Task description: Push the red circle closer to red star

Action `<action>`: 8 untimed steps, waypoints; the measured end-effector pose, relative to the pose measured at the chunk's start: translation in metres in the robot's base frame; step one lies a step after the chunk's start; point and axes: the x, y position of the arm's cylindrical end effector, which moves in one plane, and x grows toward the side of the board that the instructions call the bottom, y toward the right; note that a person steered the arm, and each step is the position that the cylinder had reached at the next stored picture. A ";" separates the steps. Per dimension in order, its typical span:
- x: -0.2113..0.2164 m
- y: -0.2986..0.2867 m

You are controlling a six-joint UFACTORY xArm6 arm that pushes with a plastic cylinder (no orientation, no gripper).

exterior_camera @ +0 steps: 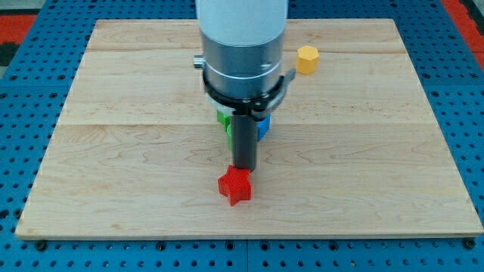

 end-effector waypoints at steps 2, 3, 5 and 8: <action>-0.114 0.128; -0.177 0.092; -0.239 -0.023; -0.222 -0.191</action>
